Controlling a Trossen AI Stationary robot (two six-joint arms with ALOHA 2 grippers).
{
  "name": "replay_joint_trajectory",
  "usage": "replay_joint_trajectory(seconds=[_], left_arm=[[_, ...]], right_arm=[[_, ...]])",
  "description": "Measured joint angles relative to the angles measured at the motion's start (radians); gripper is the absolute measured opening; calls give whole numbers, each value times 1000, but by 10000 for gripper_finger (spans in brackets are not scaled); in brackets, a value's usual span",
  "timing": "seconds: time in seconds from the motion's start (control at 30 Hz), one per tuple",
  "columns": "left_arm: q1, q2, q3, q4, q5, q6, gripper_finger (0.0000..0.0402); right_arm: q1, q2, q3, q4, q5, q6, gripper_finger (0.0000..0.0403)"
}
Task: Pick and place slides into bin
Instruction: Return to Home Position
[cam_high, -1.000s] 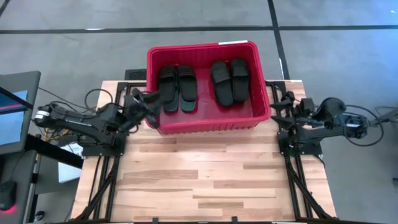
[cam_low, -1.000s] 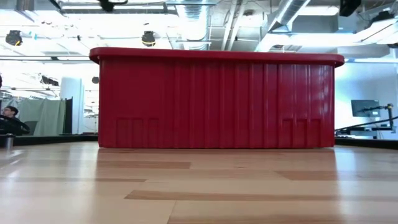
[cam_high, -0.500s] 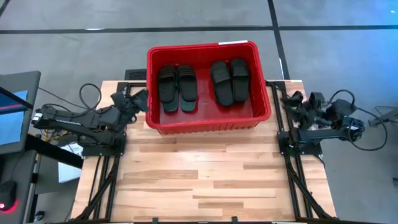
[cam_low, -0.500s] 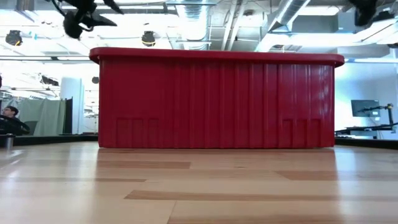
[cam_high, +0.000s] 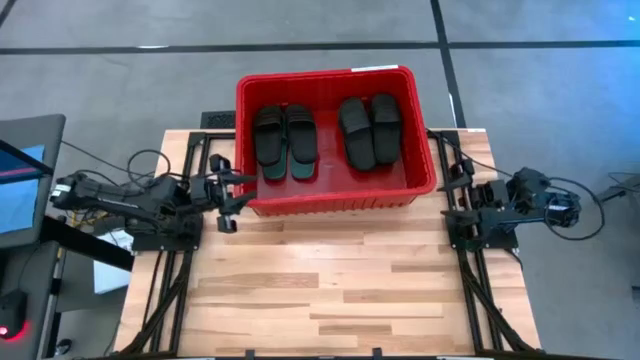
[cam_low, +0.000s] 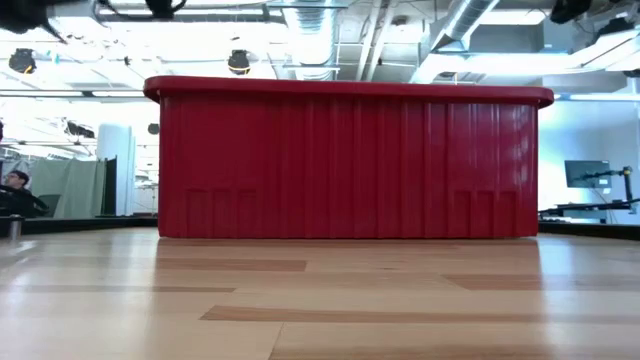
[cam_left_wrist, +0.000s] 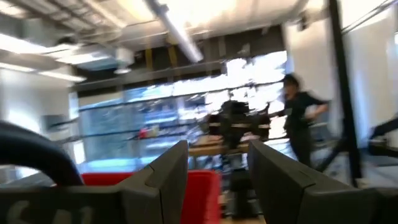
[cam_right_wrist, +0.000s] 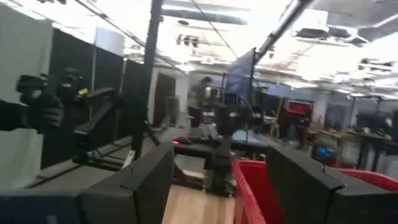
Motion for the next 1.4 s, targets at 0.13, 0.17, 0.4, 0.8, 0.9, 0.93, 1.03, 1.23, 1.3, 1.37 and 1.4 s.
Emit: replay_joint_trajectory(seconds=[0.13, 0.17, 0.4, 0.8, 0.9, 0.93, 1.03, 1.23, 1.3, 1.37, 1.4], left_arm=[[30, -22, -77, 78, 106, -55, 156], [29, -24, -88, 77, 103, -67, 156], [-5, -42, -160, 80, 28, -105, 156], [-61, -246, -285, 93, 16, -101, 156], [-83, -313, -296, 54, -17, -68, 156], [-90, -336, -299, 35, -27, -60, 156], [-108, -406, -299, -38, -39, -38, 156], [-124, -558, -299, -181, -54, -11, 156], [-124, -609, -299, -226, -55, -11, 156], [-124, -652, -299, -272, -55, -11, 156], [-124, -651, -299, -276, -55, -11, 156]], right_arm=[[0, -1, 3, 2, -57, -2, 240], [0, -1, 3, -6, -58, 5, 240], [0, 0, 3, -70, -73, 40, 240], [0, -1, 53, -137, -78, 25, 240], [0, -1, 87, -152, -78, 5, 240], [0, -1, 95, -162, -78, 2, 240], [0, -1, 112, -184, -78, -4, 240], [0, -1, 144, -230, -98, -18, 240], [0, -1, 158, -261, -103, -17, 240], [0, -1, 163, -292, -103, -13, 240], [0, -1, 163, -299, -107, -12, 240]])
